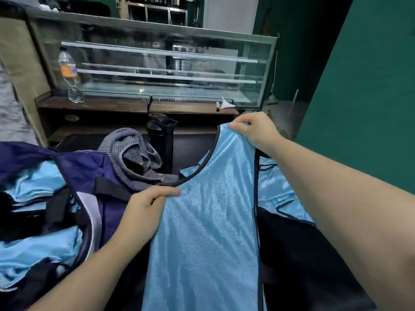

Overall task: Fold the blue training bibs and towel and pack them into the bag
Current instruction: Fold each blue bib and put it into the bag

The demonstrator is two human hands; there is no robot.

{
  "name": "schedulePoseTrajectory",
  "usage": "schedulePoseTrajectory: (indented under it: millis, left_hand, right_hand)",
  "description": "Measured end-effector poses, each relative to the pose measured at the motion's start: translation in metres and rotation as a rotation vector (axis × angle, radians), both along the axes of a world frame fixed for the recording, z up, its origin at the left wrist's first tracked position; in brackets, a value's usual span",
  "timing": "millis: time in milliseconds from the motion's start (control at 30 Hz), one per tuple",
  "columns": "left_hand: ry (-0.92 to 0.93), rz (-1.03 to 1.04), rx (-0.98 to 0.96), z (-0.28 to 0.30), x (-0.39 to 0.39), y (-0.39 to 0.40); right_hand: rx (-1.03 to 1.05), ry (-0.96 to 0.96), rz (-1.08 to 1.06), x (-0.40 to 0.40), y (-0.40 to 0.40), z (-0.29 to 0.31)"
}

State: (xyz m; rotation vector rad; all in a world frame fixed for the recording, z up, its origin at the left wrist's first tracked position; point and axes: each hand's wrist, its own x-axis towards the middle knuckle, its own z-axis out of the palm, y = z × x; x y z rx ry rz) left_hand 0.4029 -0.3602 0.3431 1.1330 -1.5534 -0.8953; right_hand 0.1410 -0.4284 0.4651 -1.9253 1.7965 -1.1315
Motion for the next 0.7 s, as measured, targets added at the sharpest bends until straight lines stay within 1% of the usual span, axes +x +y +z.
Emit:
schedulePoseTrajectory:
  millis: [167,333,433,533,700]
  left_hand:
    - [-0.128,0.025,-0.070,-0.032,-0.008,-0.027]
    - [-0.302,-0.054,-0.028,-0.071,-0.005,-0.041]
    - [-0.356,-0.082,0.009,-0.084,-0.004,-0.043]
    - [-0.387,-0.080,0.032,-0.090,-0.002,-0.048]
    - [-0.411,-0.084,0.086,-0.089,-0.001,-0.052]
  right_hand:
    - [0.020,0.007,-0.008,-0.003,-0.034,-0.033]
    - [0.093,0.016,-0.004,-0.006,-0.046,-0.064]
    - [0.101,0.028,-0.022,-0.006,-0.043,-0.078]
    - [0.055,0.036,-0.008,0.002,-0.029,-0.080]
    - [-0.078,0.163,0.067,0.016,0.022,-0.076]
